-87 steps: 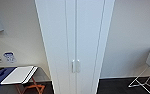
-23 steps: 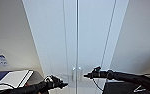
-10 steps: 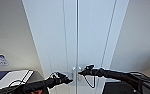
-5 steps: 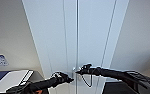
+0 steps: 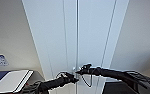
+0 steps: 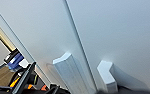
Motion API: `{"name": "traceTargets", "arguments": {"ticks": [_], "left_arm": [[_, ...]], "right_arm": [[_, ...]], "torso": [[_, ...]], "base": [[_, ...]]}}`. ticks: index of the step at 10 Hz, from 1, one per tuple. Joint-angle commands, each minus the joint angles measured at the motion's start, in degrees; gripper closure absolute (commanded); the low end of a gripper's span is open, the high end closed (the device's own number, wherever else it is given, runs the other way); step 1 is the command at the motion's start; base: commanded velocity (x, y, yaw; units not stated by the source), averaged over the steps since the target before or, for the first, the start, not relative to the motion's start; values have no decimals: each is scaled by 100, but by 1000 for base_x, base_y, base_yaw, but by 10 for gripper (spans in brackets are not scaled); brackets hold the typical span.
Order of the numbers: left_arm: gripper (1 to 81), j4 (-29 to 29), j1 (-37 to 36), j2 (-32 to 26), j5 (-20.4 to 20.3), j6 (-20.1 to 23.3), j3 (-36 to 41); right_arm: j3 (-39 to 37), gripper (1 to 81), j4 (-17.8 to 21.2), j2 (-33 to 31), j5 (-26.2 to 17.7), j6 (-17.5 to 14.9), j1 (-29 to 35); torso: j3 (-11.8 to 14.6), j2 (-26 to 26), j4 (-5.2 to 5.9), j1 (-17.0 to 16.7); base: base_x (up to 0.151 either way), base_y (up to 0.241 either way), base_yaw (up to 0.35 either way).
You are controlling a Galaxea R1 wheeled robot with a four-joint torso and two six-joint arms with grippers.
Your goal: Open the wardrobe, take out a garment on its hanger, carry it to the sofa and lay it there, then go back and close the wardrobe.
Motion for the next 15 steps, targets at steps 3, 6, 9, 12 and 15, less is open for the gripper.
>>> {"name": "traceTargets", "arguments": {"ticks": [3, 6, 9, 12, 15], "left_arm": [[10, 303, -1243, 597, -169, 31, -225], [10, 118, -1164, 360, -186, 5, 1049], [10, 109, -1041, -105, -204, -145, 2329], [10, 136, -751, -510, -213, -145, 3317], [10, 162, -610, -965, -204, -136, 4228]], "right_arm": [[375, 10, 55, 164, 107, -3, 856], [1061, 10, 73, 67, 107, 5, 689], [1657, 10, 73, -20, 107, 5, 566], [2309, 10, 73, -320, 133, 49, 443], [3126, 10, 47, -812, 168, 49, 259]], "torso": [[0, 0, 0, -2], [0, 0, 0, -2], [-2, 2, 0, 2], [-5, 11, 0, 9], [-7, 15, 0, 15]], "base": [[0, 0, 0], [0, 0, 0], [0, 0, 0], [0, 0, 0], [0, 0, 0]]}}
